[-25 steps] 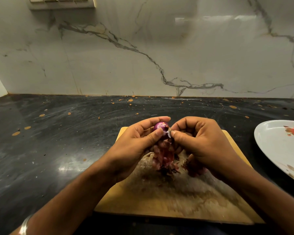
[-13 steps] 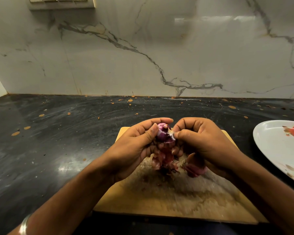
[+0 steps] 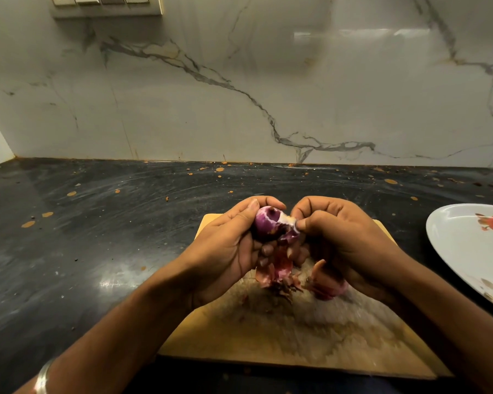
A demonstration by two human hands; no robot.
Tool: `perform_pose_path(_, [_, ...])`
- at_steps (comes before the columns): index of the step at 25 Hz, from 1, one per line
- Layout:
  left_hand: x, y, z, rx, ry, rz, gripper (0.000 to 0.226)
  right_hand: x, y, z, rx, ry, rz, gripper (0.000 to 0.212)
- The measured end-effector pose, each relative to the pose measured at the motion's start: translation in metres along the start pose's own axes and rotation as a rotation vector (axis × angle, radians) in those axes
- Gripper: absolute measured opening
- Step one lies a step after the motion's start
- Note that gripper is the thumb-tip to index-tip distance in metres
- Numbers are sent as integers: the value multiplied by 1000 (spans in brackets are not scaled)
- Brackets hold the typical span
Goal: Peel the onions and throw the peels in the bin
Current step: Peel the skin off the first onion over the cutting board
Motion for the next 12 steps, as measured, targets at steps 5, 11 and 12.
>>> perform_pose_path(5, [-2,-2,-1,-11,-65,137,36,0,7,-2,-152,61,-194,23])
perform_pose_path(11, [-5,0,-1,-52,-108,176,37,4,7,-4,-206,130,-360,21])
perform_pose_path(12, [-5,1,0,-59,-110,172,38,5,8,-4,-214,144,-377,18])
Point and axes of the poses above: each hand's wrist, its own z-axis towards the middle knuckle, its own y-axis out of the back of the hand, x = y × z, the point moved 6 cm from there along z, towards the middle knuckle, and after that the axes turned 2 degrees about -y, right-handed, at the moved point
